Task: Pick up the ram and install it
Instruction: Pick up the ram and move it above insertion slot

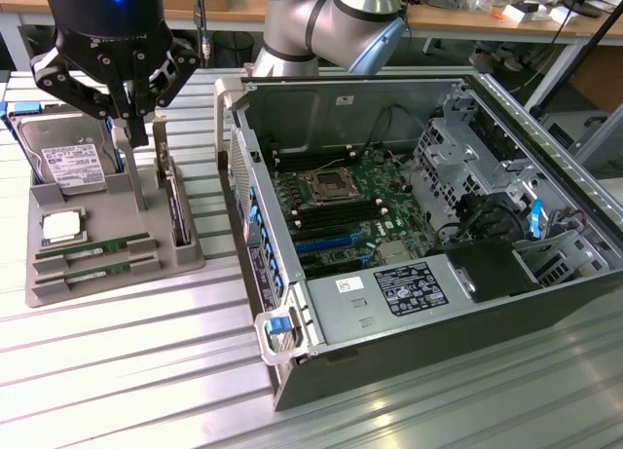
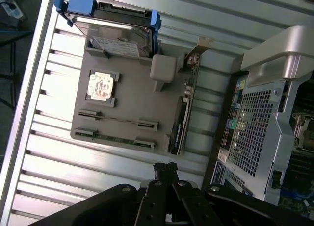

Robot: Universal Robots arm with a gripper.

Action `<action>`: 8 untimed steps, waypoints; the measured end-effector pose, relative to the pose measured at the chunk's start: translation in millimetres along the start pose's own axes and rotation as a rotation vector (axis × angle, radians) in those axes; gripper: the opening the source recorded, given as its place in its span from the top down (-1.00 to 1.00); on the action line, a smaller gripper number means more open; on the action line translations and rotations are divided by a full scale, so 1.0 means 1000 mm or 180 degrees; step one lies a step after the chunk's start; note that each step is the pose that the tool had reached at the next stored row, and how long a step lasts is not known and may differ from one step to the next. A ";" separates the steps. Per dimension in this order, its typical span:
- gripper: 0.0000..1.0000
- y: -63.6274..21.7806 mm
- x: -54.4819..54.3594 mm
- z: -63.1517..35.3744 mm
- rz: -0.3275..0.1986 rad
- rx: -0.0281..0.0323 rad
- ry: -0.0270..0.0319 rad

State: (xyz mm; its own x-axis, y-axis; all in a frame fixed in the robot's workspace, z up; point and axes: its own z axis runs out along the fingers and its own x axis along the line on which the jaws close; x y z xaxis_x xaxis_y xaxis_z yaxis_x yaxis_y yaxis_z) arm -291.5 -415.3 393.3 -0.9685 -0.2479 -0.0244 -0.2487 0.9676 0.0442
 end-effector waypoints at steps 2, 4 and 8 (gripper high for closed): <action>0.80 0.0000 0.000 0.0000 -0.0017 0.0000 0.0001; 0.80 0.0000 0.000 0.0000 -0.0039 -0.0001 0.0002; 0.80 0.0000 0.000 0.0000 -0.0095 -0.0002 0.0004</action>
State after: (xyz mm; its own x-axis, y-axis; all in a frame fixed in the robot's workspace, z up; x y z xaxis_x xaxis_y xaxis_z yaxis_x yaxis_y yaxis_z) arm -291.5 -415.3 393.3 -0.9606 -0.2768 -0.0244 -0.2777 0.9597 0.0442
